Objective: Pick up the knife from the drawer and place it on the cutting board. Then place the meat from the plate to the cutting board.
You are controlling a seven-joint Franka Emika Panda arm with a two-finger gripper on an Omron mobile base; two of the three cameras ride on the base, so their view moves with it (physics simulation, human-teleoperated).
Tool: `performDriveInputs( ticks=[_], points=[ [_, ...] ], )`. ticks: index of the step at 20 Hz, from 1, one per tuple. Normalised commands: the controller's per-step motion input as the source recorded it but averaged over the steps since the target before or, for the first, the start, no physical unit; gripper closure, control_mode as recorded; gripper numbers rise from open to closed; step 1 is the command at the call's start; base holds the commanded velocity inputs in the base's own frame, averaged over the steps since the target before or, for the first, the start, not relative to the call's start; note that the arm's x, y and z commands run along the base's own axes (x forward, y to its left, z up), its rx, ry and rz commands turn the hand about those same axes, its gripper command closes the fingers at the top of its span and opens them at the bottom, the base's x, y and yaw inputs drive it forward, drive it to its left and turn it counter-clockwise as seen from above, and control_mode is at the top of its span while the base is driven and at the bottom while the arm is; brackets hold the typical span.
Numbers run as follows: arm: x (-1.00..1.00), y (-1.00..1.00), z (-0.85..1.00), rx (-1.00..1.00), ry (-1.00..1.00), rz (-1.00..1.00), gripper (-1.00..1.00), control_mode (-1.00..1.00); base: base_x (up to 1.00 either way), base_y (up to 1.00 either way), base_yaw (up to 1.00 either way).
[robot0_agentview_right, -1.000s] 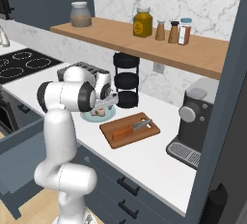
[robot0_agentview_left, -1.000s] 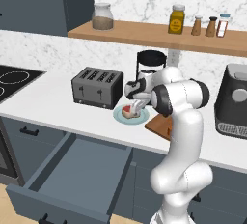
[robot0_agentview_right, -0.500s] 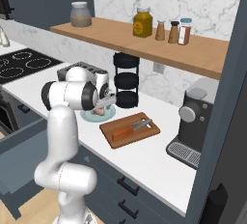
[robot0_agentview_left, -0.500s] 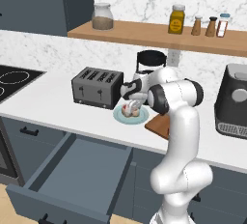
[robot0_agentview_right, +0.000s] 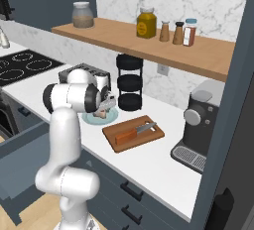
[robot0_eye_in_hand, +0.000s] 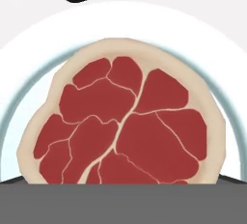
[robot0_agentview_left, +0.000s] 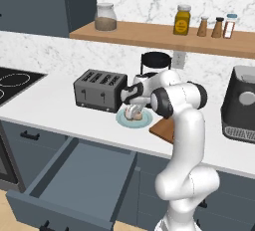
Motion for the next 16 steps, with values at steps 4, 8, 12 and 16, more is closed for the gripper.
performDriveInputs(
  ticks=[4,8,12,16],
  points=[
    [0.0,0.13,-0.02,0.0,-0.03,0.02,1.0,-1.0,0.0,0.0,0.0],
    [-0.28,0.01,0.0,0.0,-0.15,0.0,1.0,-1.0,0.0,0.0,0.0],
    [-0.74,0.0,0.39,0.0,-0.22,0.0,1.0,-1.0,0.0,0.0,0.0],
    [-0.76,0.0,0.64,0.0,-0.16,-0.07,1.0,-1.0,0.0,0.0,0.0]
  ],
)
